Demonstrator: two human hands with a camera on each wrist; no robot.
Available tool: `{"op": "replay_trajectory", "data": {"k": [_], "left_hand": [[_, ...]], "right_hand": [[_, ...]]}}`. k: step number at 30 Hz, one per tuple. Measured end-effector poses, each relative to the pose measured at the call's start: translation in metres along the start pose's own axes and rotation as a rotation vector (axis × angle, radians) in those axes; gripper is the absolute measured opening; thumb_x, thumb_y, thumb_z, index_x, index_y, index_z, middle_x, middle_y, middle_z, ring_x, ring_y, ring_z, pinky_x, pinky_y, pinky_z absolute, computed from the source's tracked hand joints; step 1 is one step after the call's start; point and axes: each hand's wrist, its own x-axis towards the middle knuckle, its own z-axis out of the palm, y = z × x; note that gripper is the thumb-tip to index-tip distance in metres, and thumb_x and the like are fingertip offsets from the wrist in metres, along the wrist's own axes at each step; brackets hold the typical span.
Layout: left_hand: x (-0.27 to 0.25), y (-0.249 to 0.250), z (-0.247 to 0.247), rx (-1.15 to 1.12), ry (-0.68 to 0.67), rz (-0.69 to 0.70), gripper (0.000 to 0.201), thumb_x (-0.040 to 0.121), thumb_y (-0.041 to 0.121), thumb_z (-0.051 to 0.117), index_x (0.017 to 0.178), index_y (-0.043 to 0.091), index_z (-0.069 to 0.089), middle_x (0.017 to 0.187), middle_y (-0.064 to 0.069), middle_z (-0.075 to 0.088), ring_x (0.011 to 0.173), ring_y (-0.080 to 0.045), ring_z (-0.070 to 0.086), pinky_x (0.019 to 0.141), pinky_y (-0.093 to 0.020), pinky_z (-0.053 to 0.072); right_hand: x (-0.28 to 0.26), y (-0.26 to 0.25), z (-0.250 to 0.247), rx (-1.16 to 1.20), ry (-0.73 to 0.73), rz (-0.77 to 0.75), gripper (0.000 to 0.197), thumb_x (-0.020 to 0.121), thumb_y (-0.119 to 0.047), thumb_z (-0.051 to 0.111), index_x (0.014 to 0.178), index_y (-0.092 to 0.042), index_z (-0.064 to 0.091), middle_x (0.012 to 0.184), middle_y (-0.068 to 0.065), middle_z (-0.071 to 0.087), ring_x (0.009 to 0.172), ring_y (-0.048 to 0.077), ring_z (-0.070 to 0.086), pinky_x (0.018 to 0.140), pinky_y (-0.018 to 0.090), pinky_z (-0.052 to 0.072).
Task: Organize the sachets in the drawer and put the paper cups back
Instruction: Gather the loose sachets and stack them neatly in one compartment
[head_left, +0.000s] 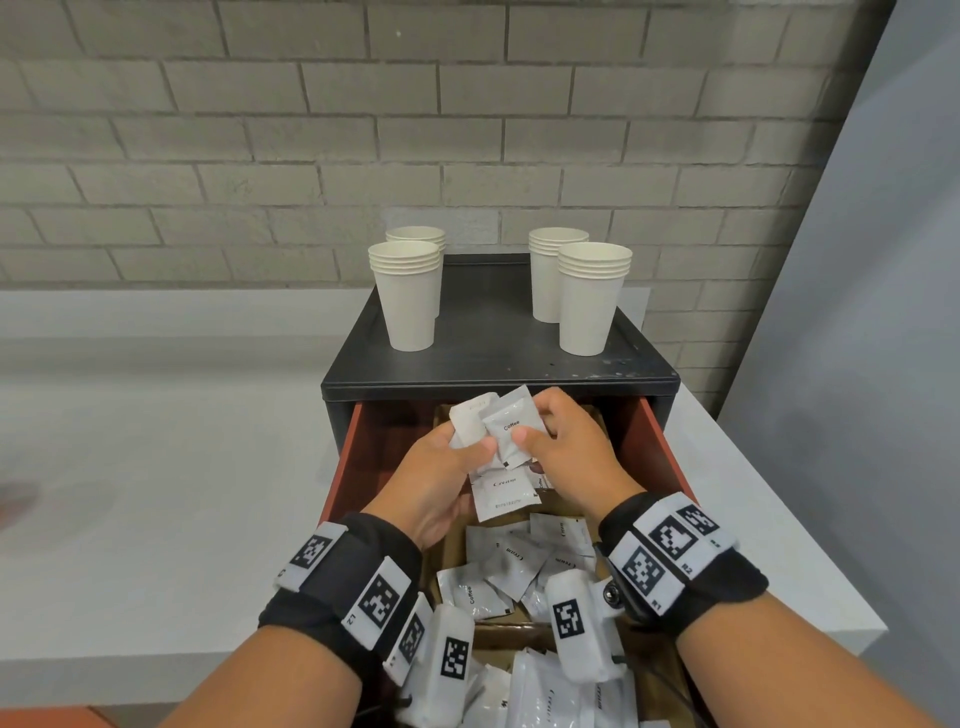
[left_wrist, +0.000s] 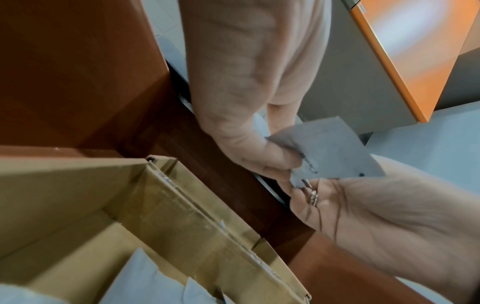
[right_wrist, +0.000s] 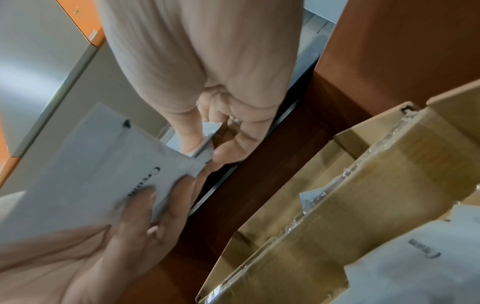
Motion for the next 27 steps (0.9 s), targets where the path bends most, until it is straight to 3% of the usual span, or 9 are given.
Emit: {"op": "replay_trajectory", "data": {"k": [4,9,13,15,17,20,23,27], "left_hand": [[-0.001,0.001,0.002,0.012,0.034,0.016,0.028,0.097,0.003,0.045,0.116,0.020,0.055,0.100,-0.004,0.068,0.084,-0.018,0.068,0.061,-0.030,0.060],[0.001,0.001,0.000,0.085,0.181,0.017,0.030,0.095,0.006,0.050,0.124,0.016,0.051,0.109,-0.002,0.064,0.088,-0.019,0.067,0.061,-0.025,0.058],[0.005,0.002,-0.005,0.115,0.305,-0.004,0.021,0.095,0.010,0.052,0.112,0.022,0.049,0.124,-0.005,0.058,0.105,-0.024,0.061,0.083,-0.034,0.057],[0.004,0.003,-0.005,0.123,0.313,-0.009,0.021,0.095,0.010,0.052,0.111,0.023,0.047,0.126,-0.006,0.057,0.107,-0.025,0.060,0.088,-0.036,0.055],[0.003,0.003,-0.005,0.120,0.292,-0.005,0.028,0.095,0.009,0.051,0.119,0.022,0.047,0.122,-0.004,0.057,0.103,-0.022,0.061,0.079,-0.031,0.056],[0.003,0.001,-0.004,0.123,0.263,-0.014,0.034,0.095,0.008,0.051,0.126,0.022,0.046,0.118,-0.003,0.058,0.096,-0.020,0.062,0.073,-0.029,0.056],[0.003,0.000,-0.005,0.152,0.211,-0.035,0.037,0.093,0.005,0.053,0.128,0.017,0.048,0.118,-0.006,0.062,0.095,-0.022,0.065,0.071,-0.031,0.059],[-0.002,0.000,0.000,0.164,0.133,-0.041,0.030,0.092,0.000,0.053,0.118,0.015,0.052,0.099,-0.004,0.065,0.083,-0.018,0.066,0.056,-0.024,0.058]], "right_hand": [[0.001,0.001,0.001,-0.054,0.012,-0.002,0.010,0.092,-0.015,0.055,0.095,-0.023,0.058,0.107,0.003,0.061,0.095,0.016,0.061,0.085,0.035,0.054],[0.002,0.001,-0.004,0.104,0.111,0.038,0.024,0.092,-0.007,0.055,0.106,-0.025,0.055,0.092,0.004,0.064,0.083,0.013,0.063,0.070,0.021,0.053],[0.004,0.009,-0.017,0.088,0.173,0.175,0.022,0.089,0.001,0.052,0.090,-0.021,0.053,0.090,0.007,0.059,0.074,0.016,0.057,0.062,0.023,0.051],[0.006,0.015,-0.019,0.070,0.139,0.289,0.026,0.084,0.007,0.052,0.082,-0.019,0.055,0.094,0.010,0.060,0.076,0.019,0.058,0.059,0.025,0.050],[0.009,0.019,-0.018,0.059,0.147,0.318,0.024,0.082,0.005,0.057,0.086,-0.018,0.058,0.105,0.011,0.062,0.090,0.024,0.060,0.074,0.033,0.054],[0.005,0.012,-0.014,0.097,0.105,0.275,0.024,0.091,-0.012,0.056,0.114,-0.014,0.057,0.111,0.003,0.057,0.097,0.018,0.056,0.087,0.031,0.050],[-0.001,0.001,-0.008,0.167,-0.033,0.240,0.024,0.094,-0.022,0.054,0.117,-0.019,0.055,0.107,0.000,0.060,0.093,0.012,0.059,0.075,0.022,0.052],[-0.003,-0.002,-0.005,0.052,-0.040,0.126,0.023,0.092,-0.011,0.055,0.112,-0.021,0.057,0.098,0.008,0.066,0.077,0.007,0.057,0.063,0.015,0.045]]}}
